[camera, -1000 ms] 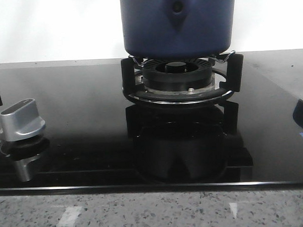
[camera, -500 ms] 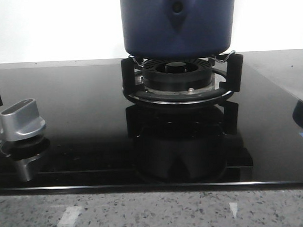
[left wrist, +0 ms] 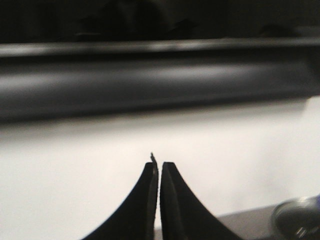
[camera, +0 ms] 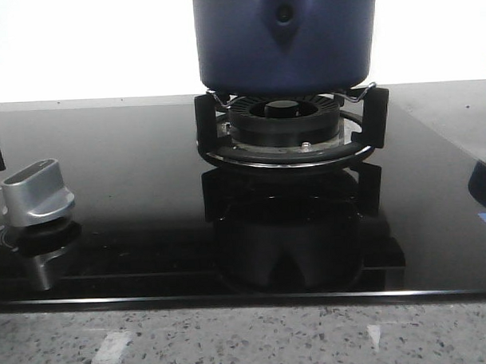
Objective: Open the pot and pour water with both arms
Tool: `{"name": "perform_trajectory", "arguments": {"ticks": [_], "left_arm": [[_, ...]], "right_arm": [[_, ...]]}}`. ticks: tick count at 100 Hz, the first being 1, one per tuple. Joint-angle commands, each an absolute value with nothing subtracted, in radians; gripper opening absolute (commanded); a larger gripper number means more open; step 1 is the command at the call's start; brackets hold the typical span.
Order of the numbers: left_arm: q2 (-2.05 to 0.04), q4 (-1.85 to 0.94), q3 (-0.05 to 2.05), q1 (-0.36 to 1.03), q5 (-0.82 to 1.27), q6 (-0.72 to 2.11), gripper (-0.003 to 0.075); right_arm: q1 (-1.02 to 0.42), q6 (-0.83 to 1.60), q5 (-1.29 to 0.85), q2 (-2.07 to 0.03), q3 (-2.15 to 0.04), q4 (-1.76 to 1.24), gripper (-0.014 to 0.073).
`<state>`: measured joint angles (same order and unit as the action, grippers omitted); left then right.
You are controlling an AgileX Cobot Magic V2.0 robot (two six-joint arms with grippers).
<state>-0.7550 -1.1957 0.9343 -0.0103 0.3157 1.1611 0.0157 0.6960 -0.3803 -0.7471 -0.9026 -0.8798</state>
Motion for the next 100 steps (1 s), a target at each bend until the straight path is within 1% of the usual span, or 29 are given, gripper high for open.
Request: {"name": "perform_trajectory", "arguments": {"ticks": [1,21,42,64,100], "left_arm": [[-0.668,-1.2,0.819,-0.011,0.219,1.19,-0.002],[-0.479,-1.207,0.528,-0.011,0.258,1.228,-0.002],[-0.315,-1.277,0.368,0.019,0.257,1.228,-0.002],[-0.273,-1.338,0.348,0.019,0.284,1.228,-0.002],[-0.273,-1.338,0.348,0.019,0.287,1.228,-0.002]], "right_arm": [[0.014,0.756,-0.313,-0.678,-0.804,-0.904,-0.0067],[0.014,0.791,-0.29,-0.468,-0.577,-0.904,-0.0067],[0.014,0.791,-0.283,-0.288,-0.432,-0.904,-0.0067],[0.014,0.789,-0.318,-0.247,-0.371,-0.908,-0.0067],[0.014,0.789,-0.332,-0.247,-0.366,-0.908,-0.0067]]}}
